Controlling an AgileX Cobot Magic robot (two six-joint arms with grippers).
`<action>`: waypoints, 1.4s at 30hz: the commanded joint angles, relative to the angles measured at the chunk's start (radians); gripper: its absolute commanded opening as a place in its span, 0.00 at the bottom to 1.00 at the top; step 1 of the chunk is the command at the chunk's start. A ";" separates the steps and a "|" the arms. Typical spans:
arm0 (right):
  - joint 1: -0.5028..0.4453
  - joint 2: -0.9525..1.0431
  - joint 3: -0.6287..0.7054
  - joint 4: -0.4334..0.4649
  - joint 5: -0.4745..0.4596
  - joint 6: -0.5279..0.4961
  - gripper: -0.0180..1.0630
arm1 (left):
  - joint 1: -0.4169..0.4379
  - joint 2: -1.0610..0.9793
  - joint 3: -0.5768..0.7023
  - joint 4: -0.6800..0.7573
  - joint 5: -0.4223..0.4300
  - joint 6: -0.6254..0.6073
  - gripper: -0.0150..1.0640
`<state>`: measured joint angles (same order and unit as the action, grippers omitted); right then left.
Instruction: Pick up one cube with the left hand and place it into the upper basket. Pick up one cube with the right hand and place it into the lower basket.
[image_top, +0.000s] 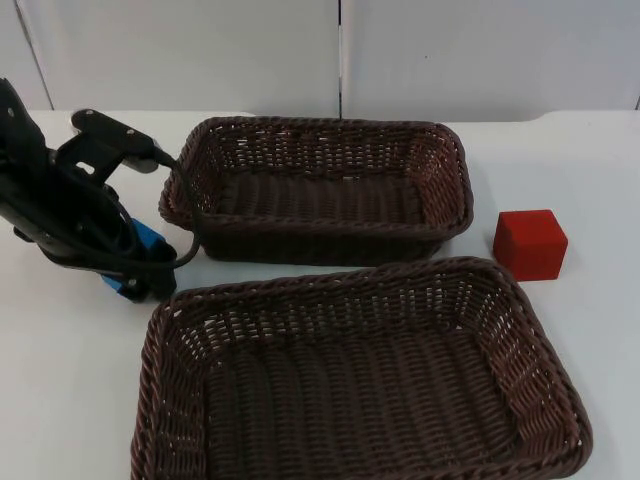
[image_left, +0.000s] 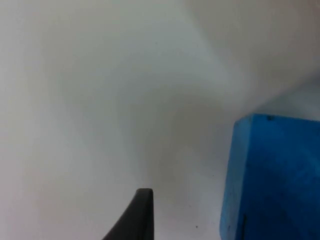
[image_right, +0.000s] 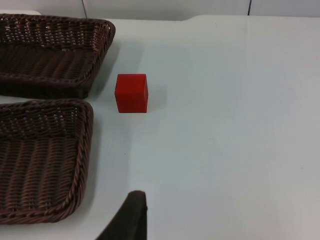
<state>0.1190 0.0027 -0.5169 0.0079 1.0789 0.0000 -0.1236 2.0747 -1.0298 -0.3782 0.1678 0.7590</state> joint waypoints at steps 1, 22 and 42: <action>-0.006 -0.003 0.002 -0.002 0.001 0.000 0.99 | -0.004 0.002 -0.004 0.003 -0.015 0.005 0.99; -0.006 -0.003 0.002 -0.002 0.001 0.000 0.99 | -0.004 -0.017 -0.004 0.001 0.022 -0.001 0.13; -0.006 -0.003 0.002 -0.002 0.001 0.000 0.99 | -0.004 -0.399 -0.004 -0.011 0.162 -0.031 0.01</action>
<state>0.1190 0.0027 -0.5169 0.0079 1.0789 0.0000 -0.1236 1.6980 -1.0298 -0.3766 0.3255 0.7415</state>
